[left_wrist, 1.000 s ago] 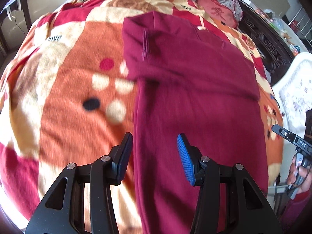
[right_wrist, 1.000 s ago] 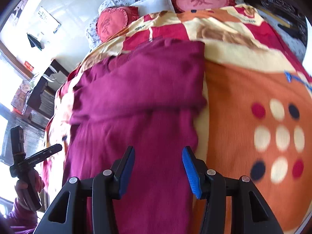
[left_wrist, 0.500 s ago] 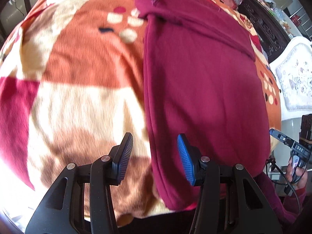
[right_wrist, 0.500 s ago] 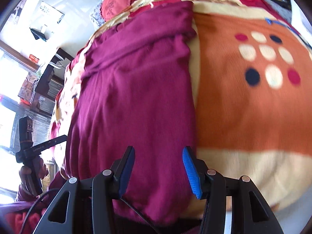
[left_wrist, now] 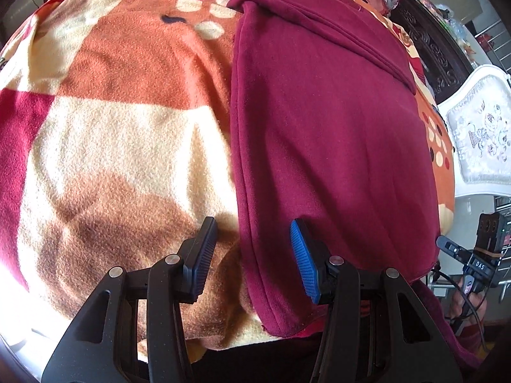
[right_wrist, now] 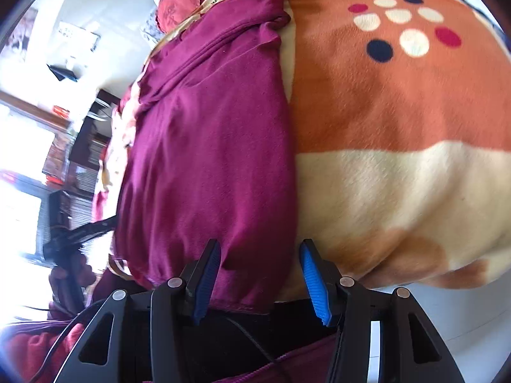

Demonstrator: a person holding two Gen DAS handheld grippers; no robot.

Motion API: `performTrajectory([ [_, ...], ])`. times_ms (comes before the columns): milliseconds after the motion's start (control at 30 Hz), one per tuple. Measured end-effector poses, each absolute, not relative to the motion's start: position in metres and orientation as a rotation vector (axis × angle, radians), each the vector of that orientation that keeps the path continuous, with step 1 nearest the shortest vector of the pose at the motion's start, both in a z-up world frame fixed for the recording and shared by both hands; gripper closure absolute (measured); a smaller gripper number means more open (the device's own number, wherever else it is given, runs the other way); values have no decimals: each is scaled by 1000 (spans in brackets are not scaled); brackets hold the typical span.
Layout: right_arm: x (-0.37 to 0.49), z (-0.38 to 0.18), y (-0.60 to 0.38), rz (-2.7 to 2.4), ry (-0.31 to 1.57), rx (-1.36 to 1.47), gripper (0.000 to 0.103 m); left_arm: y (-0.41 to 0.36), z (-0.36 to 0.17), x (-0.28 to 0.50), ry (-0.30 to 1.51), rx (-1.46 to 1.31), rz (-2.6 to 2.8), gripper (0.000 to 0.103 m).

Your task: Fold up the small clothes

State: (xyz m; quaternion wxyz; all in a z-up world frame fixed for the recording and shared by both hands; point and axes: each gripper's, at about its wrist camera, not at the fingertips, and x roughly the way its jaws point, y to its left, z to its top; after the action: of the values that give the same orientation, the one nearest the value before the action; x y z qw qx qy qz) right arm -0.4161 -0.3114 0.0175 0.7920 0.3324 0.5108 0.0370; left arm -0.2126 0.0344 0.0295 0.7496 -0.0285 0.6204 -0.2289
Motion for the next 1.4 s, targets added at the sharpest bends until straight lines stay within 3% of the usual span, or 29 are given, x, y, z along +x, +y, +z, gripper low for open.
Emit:
performTrajectory([
  [367,-421,15,-312,126,1070,760,57,22,28,-208,1354,-81,-534,56],
  [433,-422,17,-310,135,1059,750,76,22,30,-208,1344,-70,-540,63],
  [467,-423,17,-310,138,1055,751,77,20,30,-209,1339,-51,-544,72],
  [533,-423,19,-308,136,1056,728,86,16,31,-209,1327,4,-541,78],
  [600,-421,22,-306,143,1053,720,90,15,34,-209,1320,22,-541,91],
  [1133,-342,98,-321,211,871,653,92,5,78,-154,1228,-58,-597,96],
  [1400,-265,73,-341,87,929,619,93,15,72,-142,1354,-165,-604,95],
])
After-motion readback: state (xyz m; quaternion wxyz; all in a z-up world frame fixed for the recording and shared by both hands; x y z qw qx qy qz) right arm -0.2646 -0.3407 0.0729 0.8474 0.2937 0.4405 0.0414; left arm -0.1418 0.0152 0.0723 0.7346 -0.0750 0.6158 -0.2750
